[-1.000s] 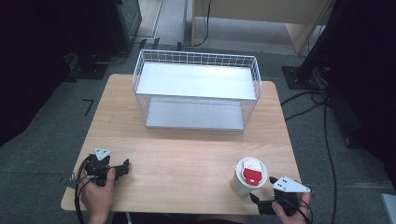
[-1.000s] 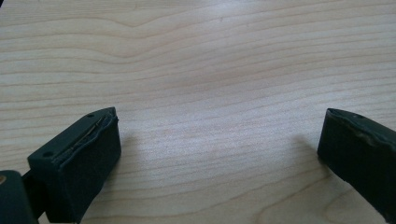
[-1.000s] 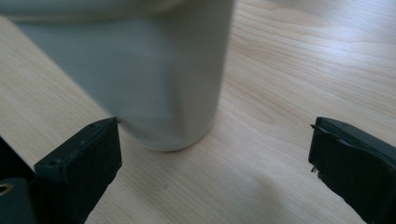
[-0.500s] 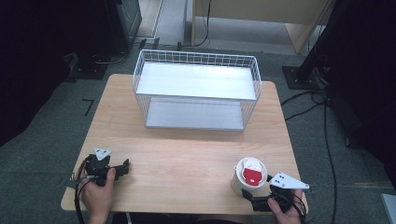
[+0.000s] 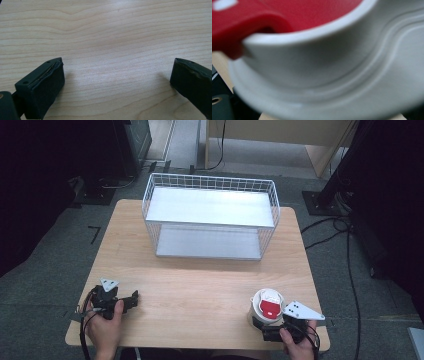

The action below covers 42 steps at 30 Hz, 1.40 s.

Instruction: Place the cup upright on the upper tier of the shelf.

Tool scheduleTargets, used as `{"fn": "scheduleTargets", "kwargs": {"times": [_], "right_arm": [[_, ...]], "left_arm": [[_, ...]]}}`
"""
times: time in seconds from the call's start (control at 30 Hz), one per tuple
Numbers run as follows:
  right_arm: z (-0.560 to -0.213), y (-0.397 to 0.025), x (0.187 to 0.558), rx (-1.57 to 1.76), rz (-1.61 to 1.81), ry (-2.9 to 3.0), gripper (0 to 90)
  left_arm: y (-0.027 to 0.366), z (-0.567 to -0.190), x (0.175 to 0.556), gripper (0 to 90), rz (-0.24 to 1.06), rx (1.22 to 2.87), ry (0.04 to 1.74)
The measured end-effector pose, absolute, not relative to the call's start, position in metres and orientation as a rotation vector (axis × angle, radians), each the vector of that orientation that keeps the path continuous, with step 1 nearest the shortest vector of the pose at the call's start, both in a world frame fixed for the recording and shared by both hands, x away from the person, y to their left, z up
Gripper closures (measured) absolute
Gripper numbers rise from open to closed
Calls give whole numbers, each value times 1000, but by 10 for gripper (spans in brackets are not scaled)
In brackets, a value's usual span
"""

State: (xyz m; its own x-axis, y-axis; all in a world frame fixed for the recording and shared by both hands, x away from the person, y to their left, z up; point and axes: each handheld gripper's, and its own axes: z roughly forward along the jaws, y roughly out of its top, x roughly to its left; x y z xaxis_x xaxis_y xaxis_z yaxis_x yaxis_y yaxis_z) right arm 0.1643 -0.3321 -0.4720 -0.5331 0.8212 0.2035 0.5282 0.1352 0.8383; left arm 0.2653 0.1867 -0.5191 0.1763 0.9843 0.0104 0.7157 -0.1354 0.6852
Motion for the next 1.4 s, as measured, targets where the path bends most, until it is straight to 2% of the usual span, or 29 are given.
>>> {"fn": "scheduleTargets", "kwargs": {"times": [1.4], "right_arm": [[-463, -317, 166, 1264, 1358, 2010, 84]], "left_arm": [[186, -519, 265, 0, 640, 1924, 1587]]}}
